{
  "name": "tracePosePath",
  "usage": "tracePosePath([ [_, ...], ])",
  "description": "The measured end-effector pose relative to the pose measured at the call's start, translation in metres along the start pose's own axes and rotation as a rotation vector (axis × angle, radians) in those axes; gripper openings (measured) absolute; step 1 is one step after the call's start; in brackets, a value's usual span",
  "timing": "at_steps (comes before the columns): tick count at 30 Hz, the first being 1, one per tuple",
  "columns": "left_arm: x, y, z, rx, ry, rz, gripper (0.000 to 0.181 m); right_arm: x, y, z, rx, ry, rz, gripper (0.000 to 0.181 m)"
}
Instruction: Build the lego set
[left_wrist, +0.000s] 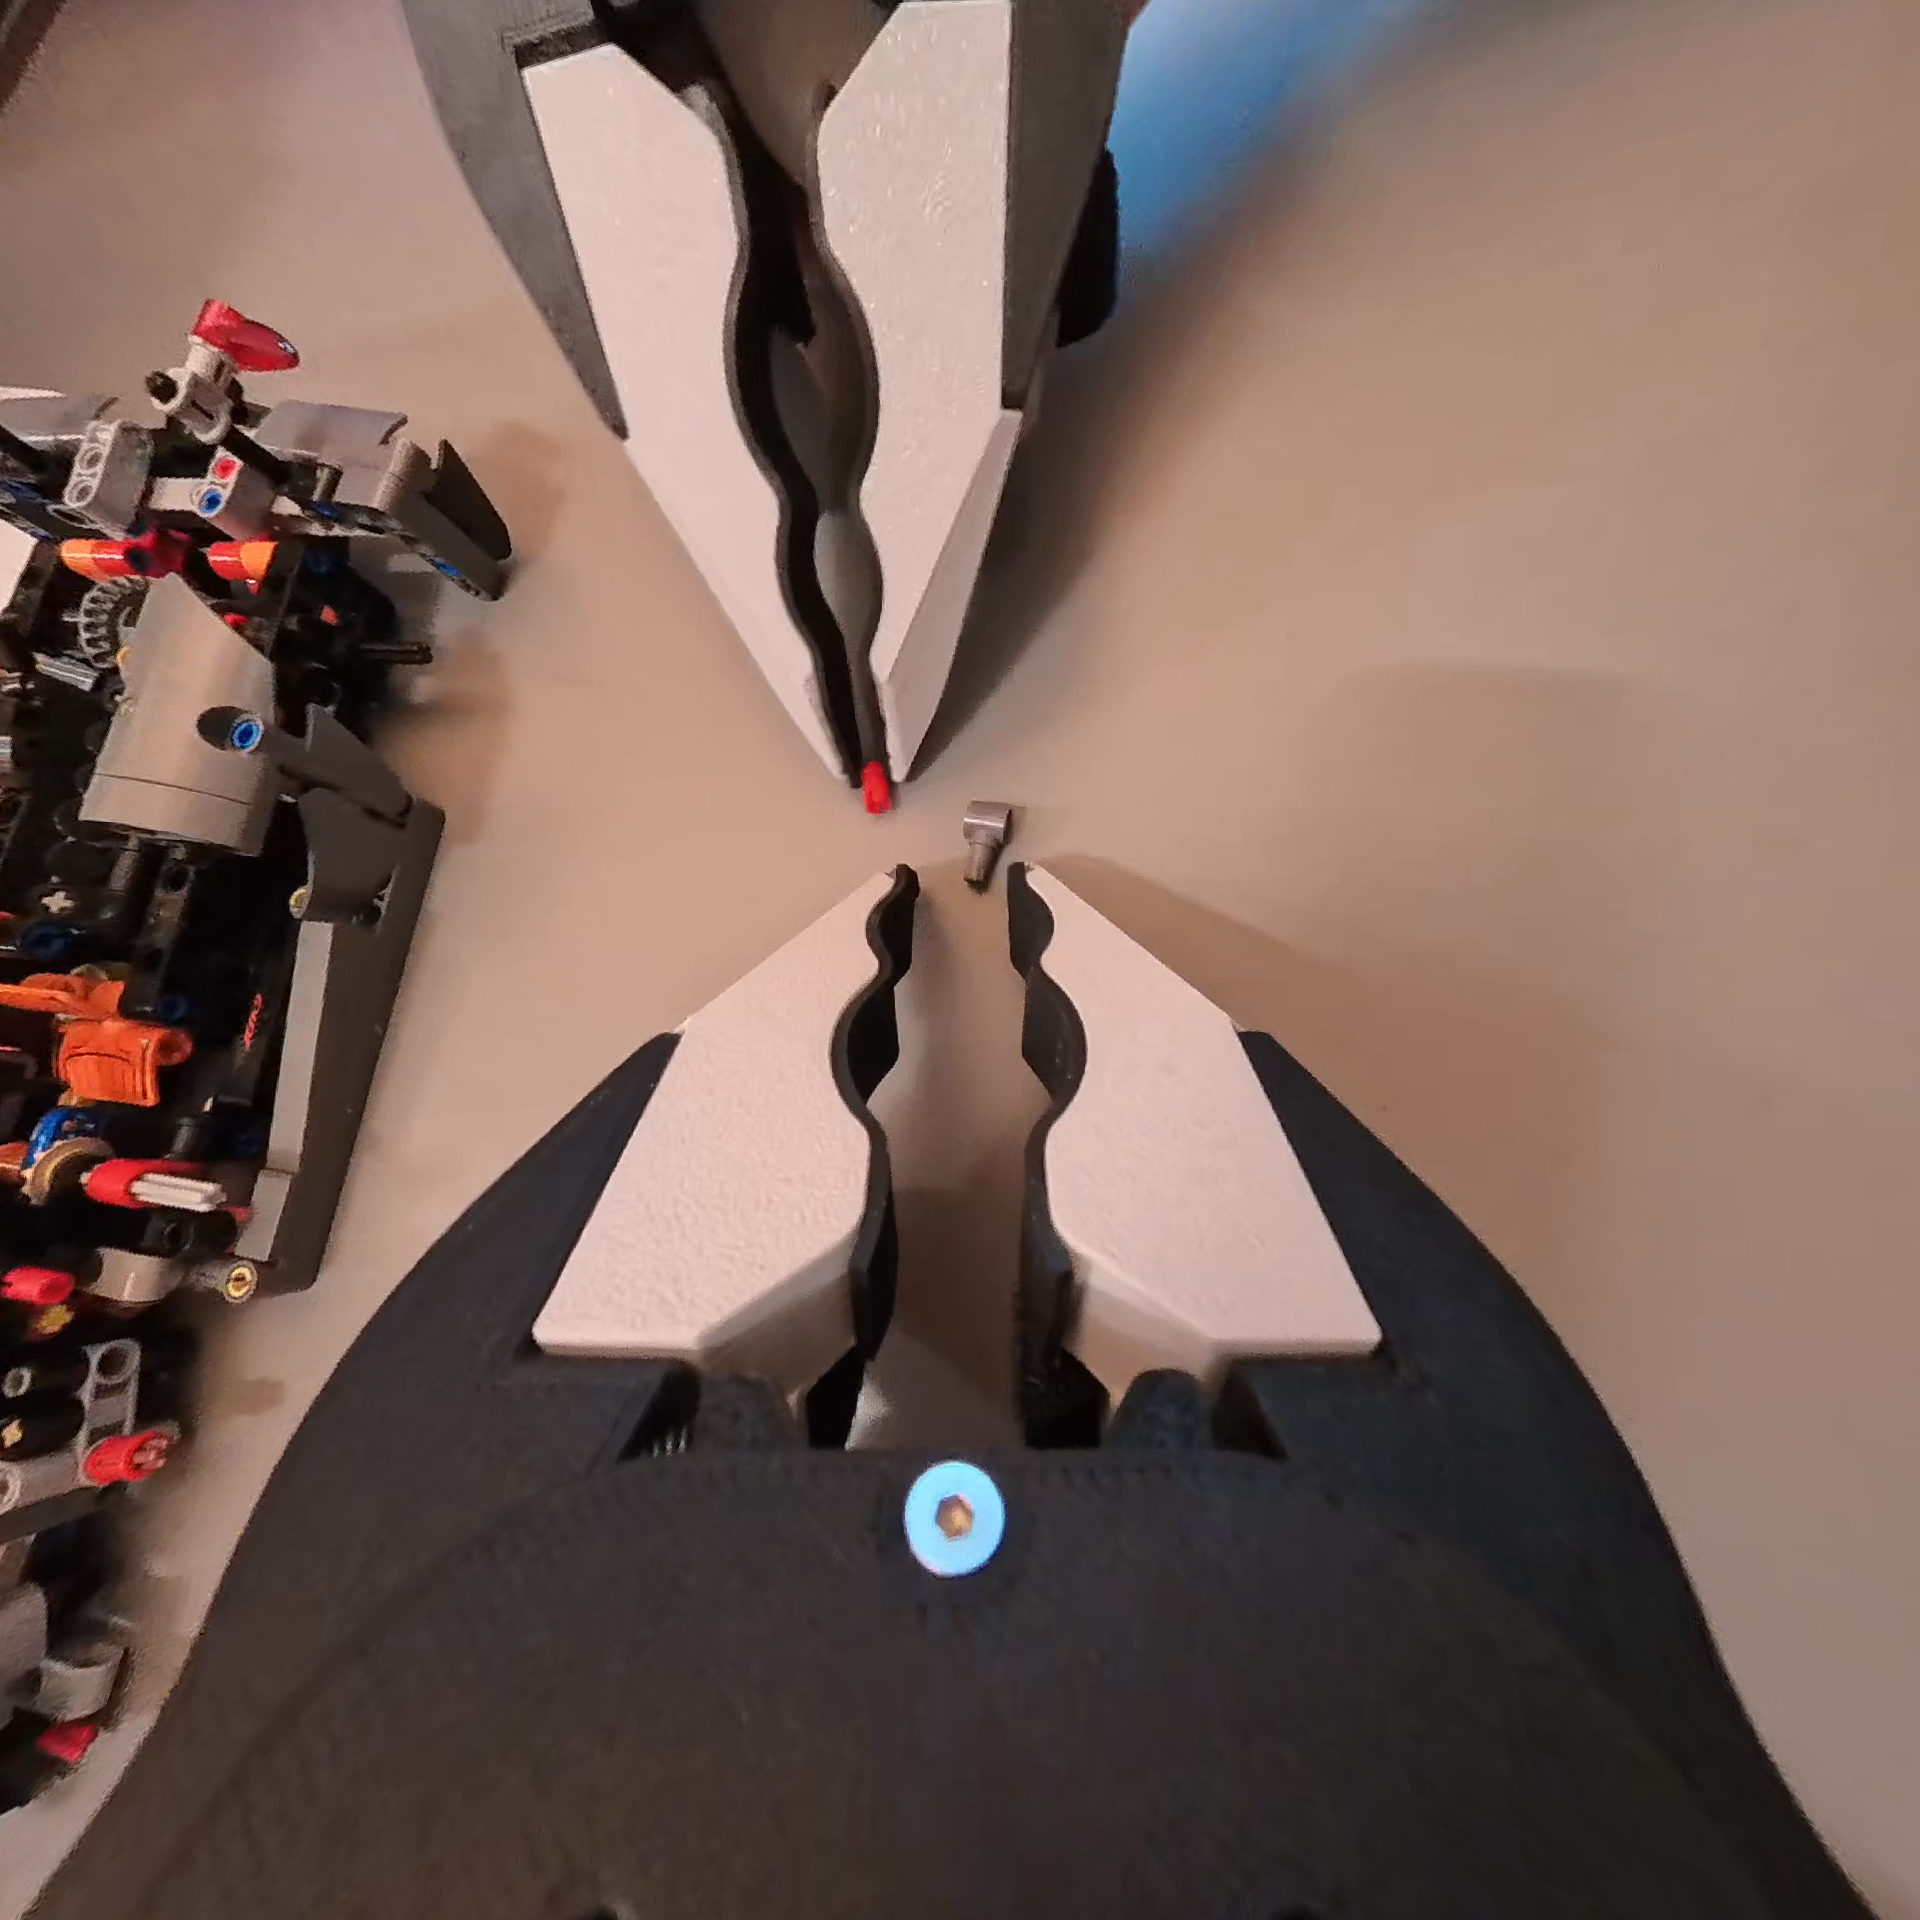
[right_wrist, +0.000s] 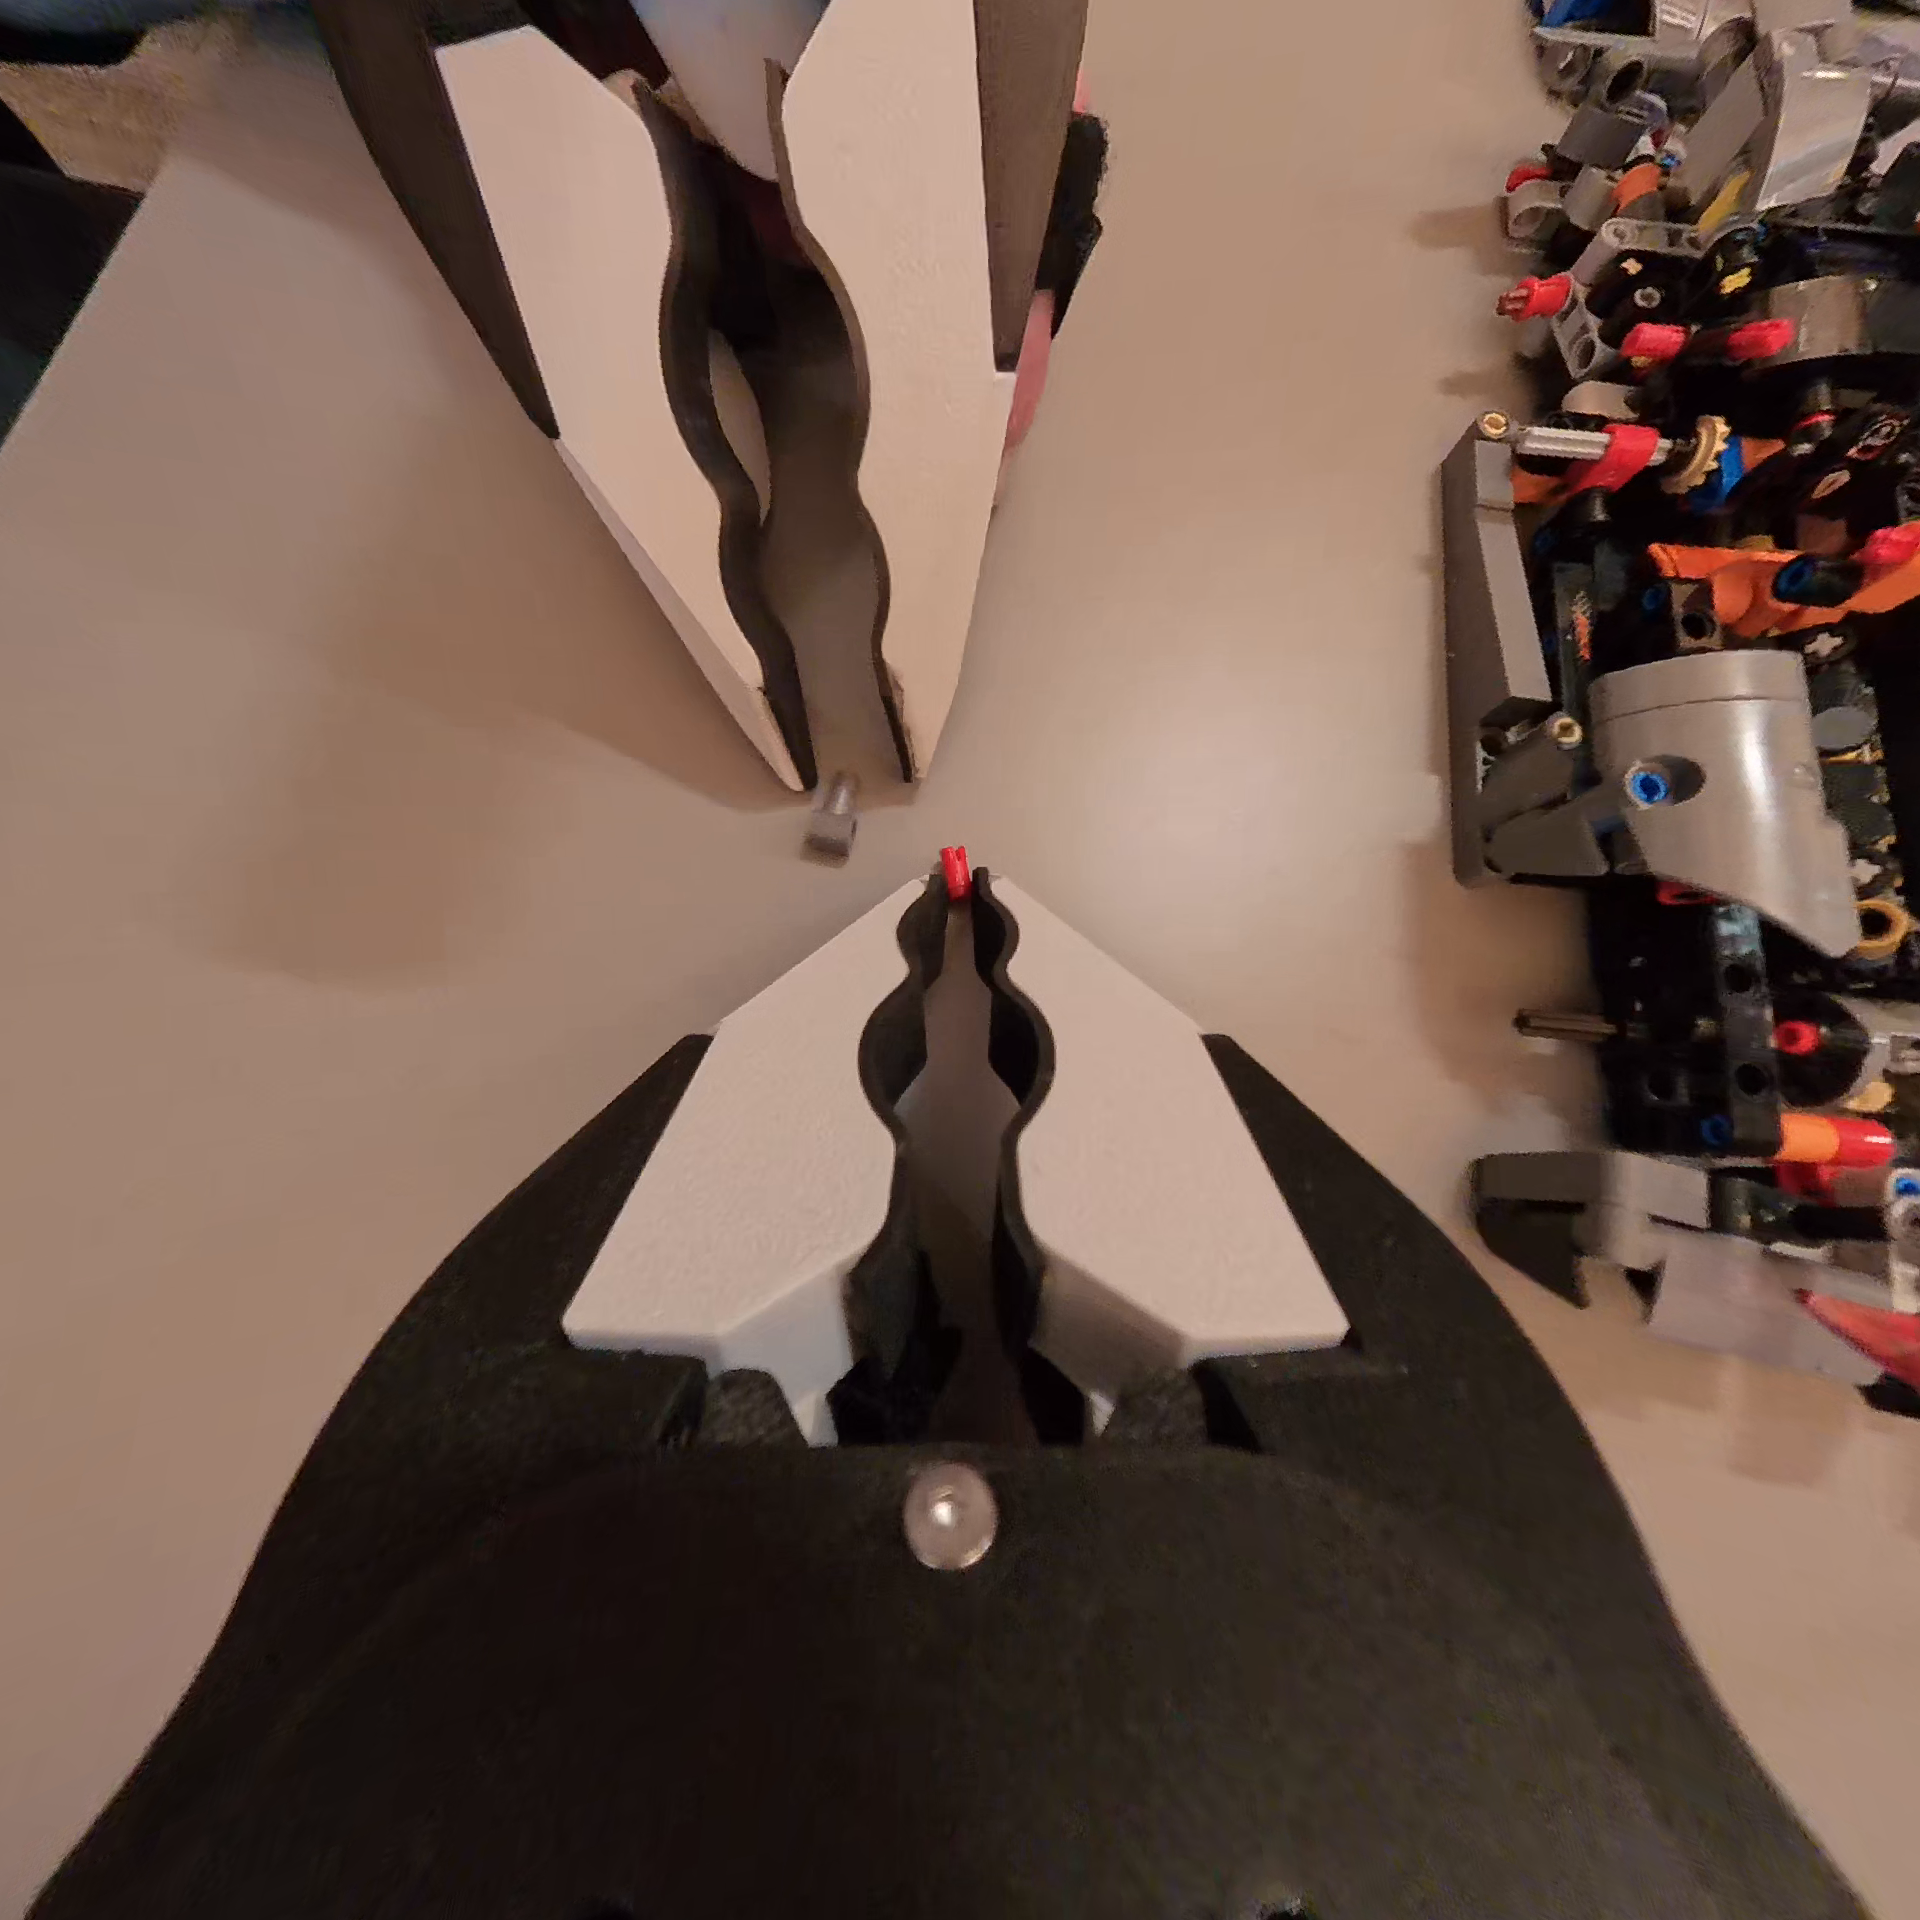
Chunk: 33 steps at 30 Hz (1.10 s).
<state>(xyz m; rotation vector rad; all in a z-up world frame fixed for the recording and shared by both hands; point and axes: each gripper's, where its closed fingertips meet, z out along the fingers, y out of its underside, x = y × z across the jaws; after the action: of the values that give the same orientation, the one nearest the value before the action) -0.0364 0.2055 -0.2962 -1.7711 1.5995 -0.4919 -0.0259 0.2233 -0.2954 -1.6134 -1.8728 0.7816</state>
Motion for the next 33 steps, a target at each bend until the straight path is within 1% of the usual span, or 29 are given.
tracePosePath([
  [2, 0.002, 0.000, 0.000, 0.002, 0.009, 0.001, 0.014, -0.004, 0.001, -0.002, -0.004, 0.011, 0.002, 0.003],
  [5, -0.004, 0.000, 0.002, -0.014, -0.021, 0.006, 0.009, -0.011, 0.001, -0.002, 0.001, 0.005, 0.006, 0.003],
  [11, -0.017, -0.002, 0.005, -0.035, -0.076, 0.012, 0.009, -0.015, 0.000, -0.001, 0.010, 0.003, -0.010, 0.003],
  [16, -0.004, -0.002, 0.000, -0.012, -0.046, -0.024, 0.010, -0.016, 0.001, -0.002, 0.010, 0.006, -0.022, 0.003],
  [20, 0.003, -0.005, 0.003, -0.017, -0.059, -0.024, 0.010, -0.018, 0.000, 0.000, 0.000, 0.009, -0.029, 0.003],
  [24, 0.001, -0.005, 0.006, -0.023, -0.100, -0.029, 0.007, -0.019, 0.000, 0.000, -0.005, 0.013, -0.031, 0.003],
  [30, 0.001, -0.005, 0.007, -0.030, -0.106, -0.031, 0.006, -0.020, -0.002, 0.001, 0.002, 0.009, -0.027, 0.003],
  [33, 0.001, -0.006, 0.007, -0.035, -0.131, -0.014, 0.006, -0.019, -0.001, 0.001, -0.005, 0.016, -0.028, 0.003],
])
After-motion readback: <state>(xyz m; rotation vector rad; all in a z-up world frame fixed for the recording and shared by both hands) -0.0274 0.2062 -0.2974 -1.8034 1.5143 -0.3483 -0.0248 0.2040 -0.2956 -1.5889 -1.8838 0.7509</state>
